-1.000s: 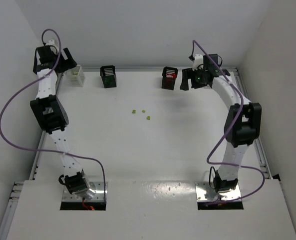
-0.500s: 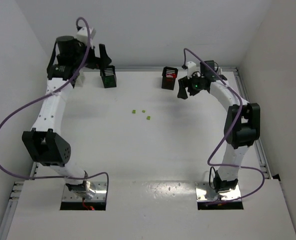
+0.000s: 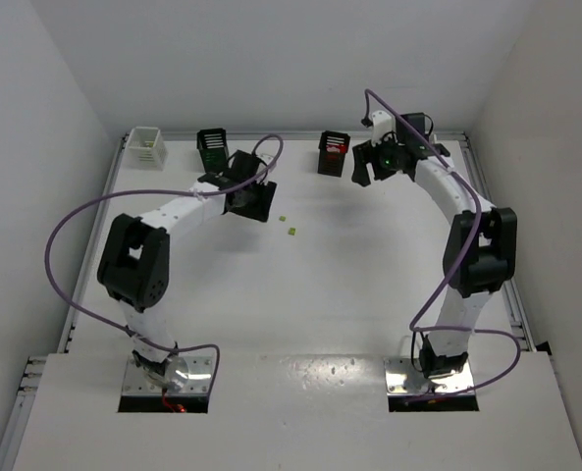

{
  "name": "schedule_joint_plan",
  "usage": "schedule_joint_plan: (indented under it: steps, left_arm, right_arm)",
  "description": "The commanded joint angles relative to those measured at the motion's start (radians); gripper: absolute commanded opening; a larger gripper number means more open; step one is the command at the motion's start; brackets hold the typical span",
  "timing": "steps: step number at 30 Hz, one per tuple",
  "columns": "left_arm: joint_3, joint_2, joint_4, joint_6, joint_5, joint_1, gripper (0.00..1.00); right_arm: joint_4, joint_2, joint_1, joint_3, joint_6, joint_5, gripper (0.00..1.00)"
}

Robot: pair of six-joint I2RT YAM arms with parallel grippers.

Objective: Sort the legos into containers by color

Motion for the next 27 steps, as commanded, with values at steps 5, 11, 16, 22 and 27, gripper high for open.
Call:
schedule_joint_plan:
  steps: [5, 11, 16, 22, 27]
  left_arm:
    - [0.107, 0.128, 0.0, -0.151, -0.13, 0.011, 0.59]
    - [0.232, 0.233, -0.038, -0.165, -0.083, 0.021, 0.58]
    - [0.254, 0.293, -0.038, -0.165, -0.083, 0.032, 0.57]
    - [0.213, 0.293, -0.038, -0.176, -0.107, 0.012, 0.55]
    - [0.197, 0.327, -0.026, -0.176, -0.107, 0.001, 0.55]
  right_arm:
    - [0.091, -0.106, -0.003, -0.14, 0.086, 0.02, 0.75]
    - [0.12, -0.086, -0.003, -0.11, 0.113, 0.037, 0.75]
    - [0.091, -0.042, -0.012, -0.046, 0.09, 0.06, 0.77]
    - [0.082, -0.02, -0.012, -0.024, 0.09, 0.051, 0.77]
    - [0.082, -0.011, -0.012, -0.024, 0.09, 0.051, 0.77]
